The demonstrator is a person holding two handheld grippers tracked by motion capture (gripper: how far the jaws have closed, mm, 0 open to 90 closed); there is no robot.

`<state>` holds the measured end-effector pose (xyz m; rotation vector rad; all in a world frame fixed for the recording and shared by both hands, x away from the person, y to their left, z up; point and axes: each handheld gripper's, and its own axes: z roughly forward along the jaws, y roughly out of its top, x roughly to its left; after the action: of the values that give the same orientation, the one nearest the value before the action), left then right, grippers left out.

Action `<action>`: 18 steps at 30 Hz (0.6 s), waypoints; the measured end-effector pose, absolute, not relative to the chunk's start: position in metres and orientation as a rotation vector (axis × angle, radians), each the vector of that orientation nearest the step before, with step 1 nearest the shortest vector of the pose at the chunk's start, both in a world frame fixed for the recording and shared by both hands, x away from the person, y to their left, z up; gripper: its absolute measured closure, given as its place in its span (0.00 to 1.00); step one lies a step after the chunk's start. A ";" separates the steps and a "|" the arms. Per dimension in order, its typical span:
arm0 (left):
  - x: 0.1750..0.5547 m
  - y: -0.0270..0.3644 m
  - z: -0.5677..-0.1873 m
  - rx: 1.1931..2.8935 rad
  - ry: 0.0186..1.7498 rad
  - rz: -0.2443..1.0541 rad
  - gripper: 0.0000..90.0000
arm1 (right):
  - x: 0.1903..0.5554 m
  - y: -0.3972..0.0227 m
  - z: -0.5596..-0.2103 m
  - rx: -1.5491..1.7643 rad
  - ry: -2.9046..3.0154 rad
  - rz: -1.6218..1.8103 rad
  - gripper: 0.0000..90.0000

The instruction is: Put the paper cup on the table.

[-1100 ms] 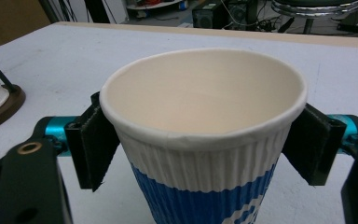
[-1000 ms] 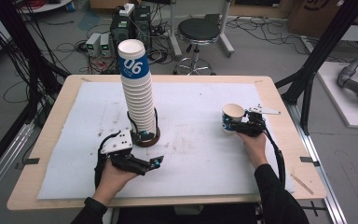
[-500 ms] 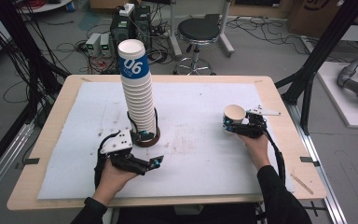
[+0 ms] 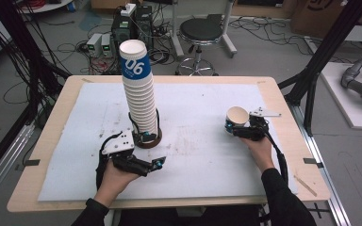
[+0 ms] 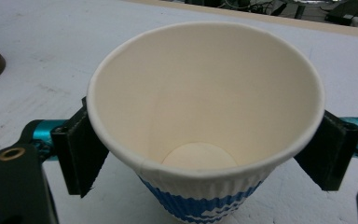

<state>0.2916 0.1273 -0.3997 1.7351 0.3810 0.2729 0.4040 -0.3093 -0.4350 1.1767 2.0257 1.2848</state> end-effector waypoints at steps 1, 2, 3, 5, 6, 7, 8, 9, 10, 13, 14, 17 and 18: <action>0.292 0.127 -0.400 1.737 0.378 0.273 0.16 | 0.403 -0.309 -0.434 1.180 2.027 1.282 0.15; 0.292 0.127 -0.400 1.739 0.376 0.273 0.16 | 0.403 -0.309 -0.433 1.178 2.029 1.276 0.15; 0.292 0.127 -0.400 1.739 0.377 0.272 0.16 | 0.402 -0.309 -0.433 1.173 2.035 1.270 0.15; 0.292 0.127 -0.399 1.740 0.376 0.273 0.16 | 0.401 -0.309 -0.432 1.172 2.044 1.257 0.15; 0.292 0.127 -0.399 1.740 0.377 0.271 0.16 | 0.401 -0.310 -0.431 1.173 2.050 1.252 0.15; 0.292 0.127 -0.399 1.741 0.377 0.270 0.16 | 0.400 -0.310 -0.431 1.172 2.058 1.244 0.14; 0.292 0.127 -0.399 1.741 0.378 0.269 0.16 | 0.400 -0.310 -0.431 1.168 2.060 1.237 0.14; 0.292 0.127 -0.399 1.741 0.377 0.269 0.16 | 0.399 -0.311 -0.431 1.165 2.060 1.238 0.14; 0.292 0.126 -0.399 1.738 0.375 0.268 0.16 | 0.398 -0.311 -0.431 1.169 2.058 1.239 0.14; 0.292 0.126 -0.399 1.741 0.375 0.268 0.16 | 0.396 -0.312 -0.430 1.187 2.068 1.231 0.14; 0.292 0.126 -0.399 1.742 0.375 0.268 0.16 | 0.395 -0.312 -0.430 1.191 2.065 1.223 0.14; 0.292 0.126 -0.399 1.741 0.377 0.267 0.16 | 0.391 -0.313 -0.430 1.203 2.068 1.201 0.14; 0.293 0.126 -0.399 1.740 0.375 0.268 0.16 | 0.390 -0.314 -0.429 1.201 2.069 1.198 0.14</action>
<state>0.2926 0.1263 -0.3991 1.7397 0.3750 0.2679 0.3900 -0.3140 -0.4293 1.2008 2.0693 1.1981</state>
